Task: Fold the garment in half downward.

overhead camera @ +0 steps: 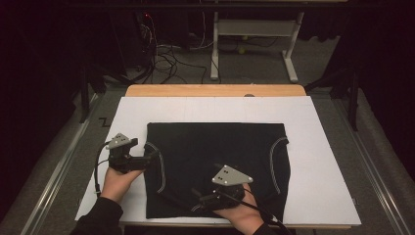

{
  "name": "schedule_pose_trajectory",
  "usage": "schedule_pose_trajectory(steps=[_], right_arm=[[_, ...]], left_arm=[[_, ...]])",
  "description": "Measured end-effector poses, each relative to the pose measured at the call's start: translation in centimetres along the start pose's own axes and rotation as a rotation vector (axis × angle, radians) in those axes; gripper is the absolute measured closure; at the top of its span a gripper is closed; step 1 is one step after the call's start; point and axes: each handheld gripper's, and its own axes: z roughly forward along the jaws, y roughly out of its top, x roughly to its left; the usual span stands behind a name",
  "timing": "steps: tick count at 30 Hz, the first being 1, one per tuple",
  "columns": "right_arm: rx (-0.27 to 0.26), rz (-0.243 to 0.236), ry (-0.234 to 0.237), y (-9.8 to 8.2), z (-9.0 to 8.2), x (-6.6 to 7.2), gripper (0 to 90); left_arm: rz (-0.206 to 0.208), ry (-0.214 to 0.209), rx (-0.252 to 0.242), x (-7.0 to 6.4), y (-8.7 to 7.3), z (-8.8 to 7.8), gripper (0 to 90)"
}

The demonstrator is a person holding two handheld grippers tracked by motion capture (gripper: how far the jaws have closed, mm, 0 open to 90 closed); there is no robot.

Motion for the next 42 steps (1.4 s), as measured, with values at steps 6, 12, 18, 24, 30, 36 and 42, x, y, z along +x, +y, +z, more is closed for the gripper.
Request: schedule_pose_trajectory(steps=[6, 12, 18, 24, 30, 36, 42], right_arm=[[0.011, -0.023, 0.031, 1.0, 0.8, 1.2, 0.5], [0.018, -0.03, 0.042, 1.5, 1.4, 2.2, 0.4], [0.013, -0.036, 0.054, 1.8, 1.7, 2.9, 0.5], [0.011, -0.041, 0.063, 2.0, 2.0, 3.5, 0.4], [0.033, -0.043, 0.079, 1.7, 2.5, 3.9, 0.4], [0.041, -0.032, 0.084, 1.4, 2.8, 4.3, 0.5], [0.054, -0.033, 0.108, 1.2, 3.2, 5.2, 0.5]], left_arm=[[0.007, 0.03, 0.032, 1.8, 1.2, 0.9, 0.0], [-0.013, 0.031, 0.025, 2.9, 2.5, 1.5, 0.0], [0.001, 0.046, 0.04, 3.6, 3.8, 2.5, 0.0], [-0.064, 0.067, 0.059, 5.6, 3.7, 4.9, 0.0], [-0.118, 0.064, 0.096, 7.0, 3.0, 7.3, 0.0], [-0.113, 0.091, 0.126, 7.1, 2.5, 8.5, 2.0], [-0.125, 0.127, 0.201, 7.0, 2.3, 9.1, 4.5]])
